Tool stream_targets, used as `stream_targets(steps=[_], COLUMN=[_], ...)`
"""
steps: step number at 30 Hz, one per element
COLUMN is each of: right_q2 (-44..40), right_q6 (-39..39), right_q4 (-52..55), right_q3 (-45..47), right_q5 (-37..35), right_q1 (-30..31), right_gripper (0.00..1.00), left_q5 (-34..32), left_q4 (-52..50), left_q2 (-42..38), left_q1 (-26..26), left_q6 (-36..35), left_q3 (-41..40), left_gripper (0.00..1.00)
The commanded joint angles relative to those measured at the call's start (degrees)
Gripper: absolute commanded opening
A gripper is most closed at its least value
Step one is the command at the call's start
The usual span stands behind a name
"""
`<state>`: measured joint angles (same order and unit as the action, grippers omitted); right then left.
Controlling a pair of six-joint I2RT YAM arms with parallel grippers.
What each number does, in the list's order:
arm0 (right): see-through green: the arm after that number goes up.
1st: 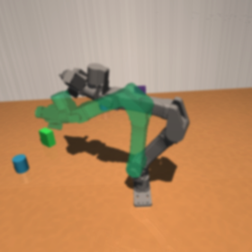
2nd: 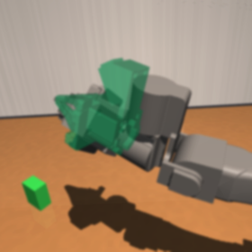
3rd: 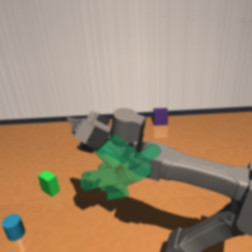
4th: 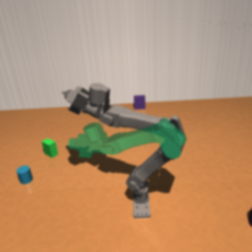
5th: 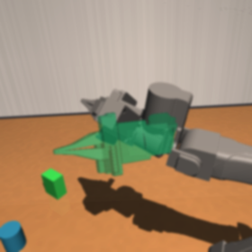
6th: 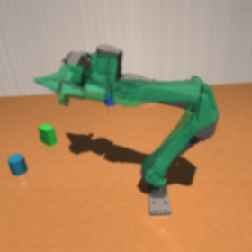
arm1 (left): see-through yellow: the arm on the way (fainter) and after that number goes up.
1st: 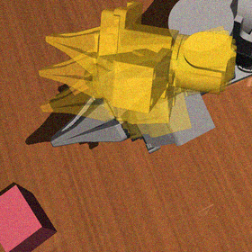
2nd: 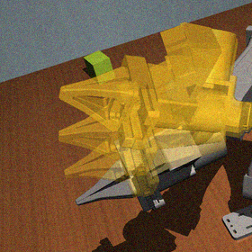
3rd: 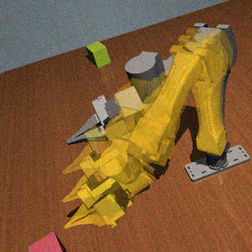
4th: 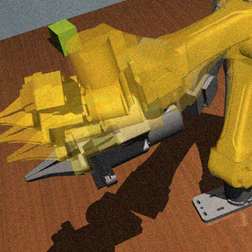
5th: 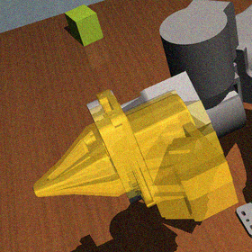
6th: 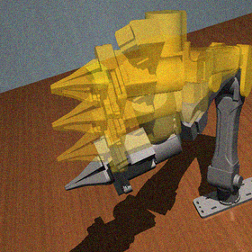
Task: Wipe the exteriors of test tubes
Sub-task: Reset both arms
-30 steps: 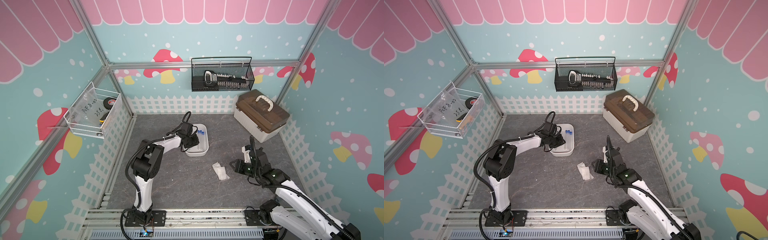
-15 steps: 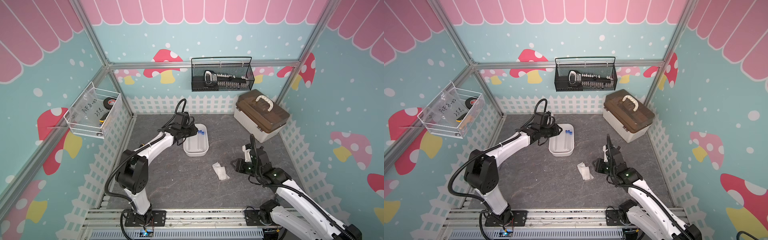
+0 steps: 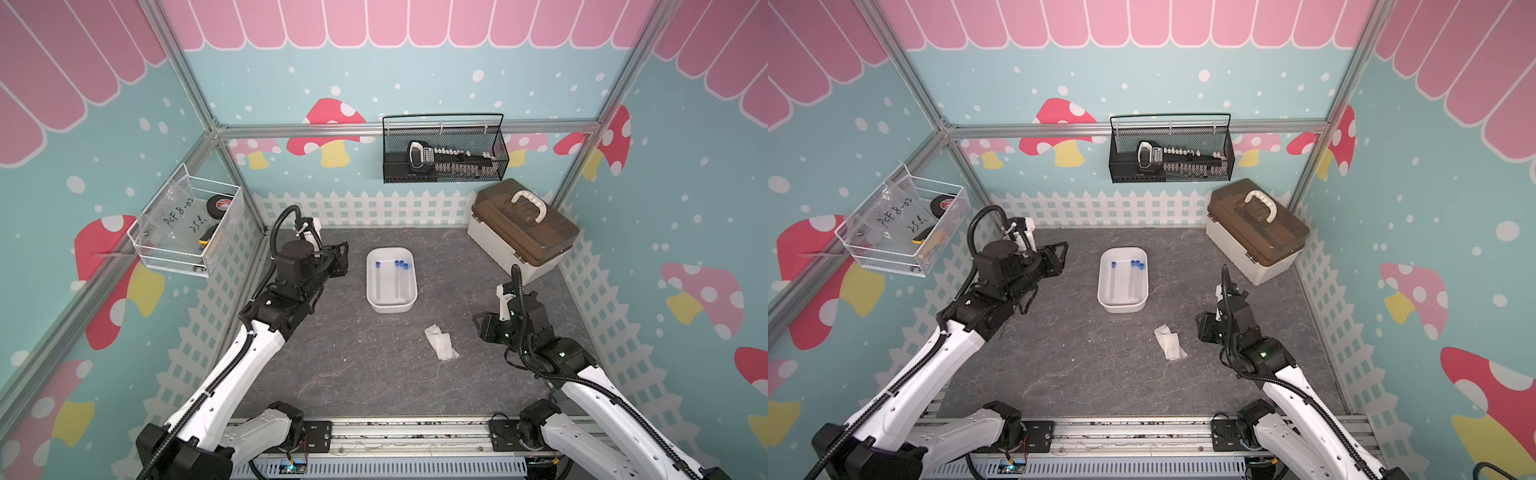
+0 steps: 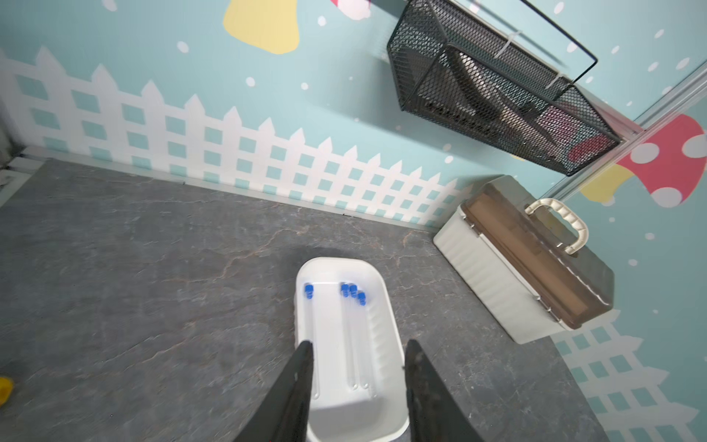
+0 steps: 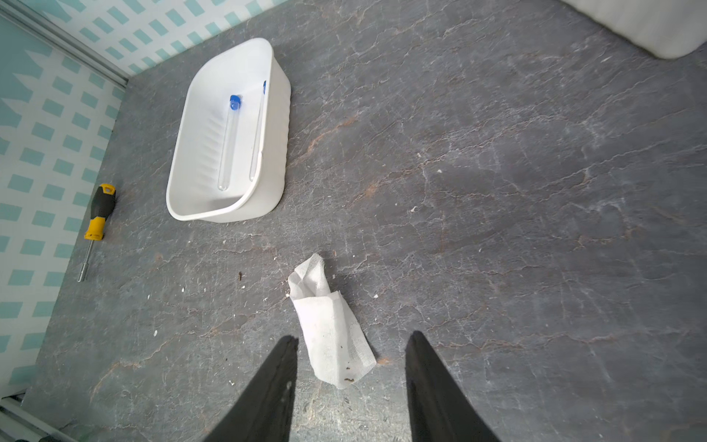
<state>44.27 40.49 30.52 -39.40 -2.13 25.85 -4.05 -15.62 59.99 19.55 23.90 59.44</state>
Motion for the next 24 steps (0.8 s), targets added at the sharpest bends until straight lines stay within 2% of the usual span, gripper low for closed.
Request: stream_targets(steps=[1, 6, 8, 11, 12, 14, 15, 17, 20, 22, 24], right_q2=[-0.72, -2.31, -3.75, -6.27, -7.25, -9.34, -10.52, -13.27, -18.30, -21.66, -23.76], right_q6=[-1.38, -2.23, -2.71, -4.19, -4.72, -5.90, -6.03, -7.48, -12.94, -18.21, -24.46], right_q4=[1.52, 1.62, 1.51, 1.43, 1.46, 1.10, 0.97, -0.62, -6.27, -12.32, -19.06], right_q3=[-0.79, 0.51, 0.99, 1.83, 2.23, 3.25, 3.91, 5.73, 10.48, 14.69, 19.15], right_q5=[-2.81, -5.91, -8.80, -15.22, -18.00, -23.60, -26.58, -31.77, -38.41, -41.54, -43.73], right_q1=[-0.36, -0.45, -0.45, -0.45, -0.45, -0.45, -0.45, -0.45, -0.45, -0.45, -0.45], right_gripper=[0.47, 0.50, 0.52, 0.60, 0.65, 0.79, 0.98, 0.99, 0.99, 0.99, 0.99], left_q5=[-5.67, -11.80, -13.86, -20.30, -22.03, -25.86, -27.85, -31.18, -32.33, -32.88, -35.97], left_q4=[-1.20, -1.61, -1.39, -0.78, -0.61, -0.31, -0.05, 1.06, 6.25, 13.17, 19.83], left_q2=[-5.29, -14.72, -18.47, -24.04, -26.14, -30.17, -32.24, -35.46, -38.51, -39.32, -39.40], left_q1=[-0.65, -0.83, -0.91, -0.92, -0.92, -0.96, -0.92, -0.92, -0.92, -0.92, -0.92], left_q6=[-3.62, -6.14, -7.01, -7.59, -7.55, -7.38, -7.54, -8.23, -14.00, -18.85, -20.23], left_q3=[-4.73, -12.38, -15.65, -20.85, -22.79, -26.44, -28.39, -31.84, -37.20, -42.24, -47.24], left_gripper=[0.44, 0.50, 0.53, 0.58, 0.62, 0.79, 0.99, 1.00, 1.00, 1.00, 1.00])
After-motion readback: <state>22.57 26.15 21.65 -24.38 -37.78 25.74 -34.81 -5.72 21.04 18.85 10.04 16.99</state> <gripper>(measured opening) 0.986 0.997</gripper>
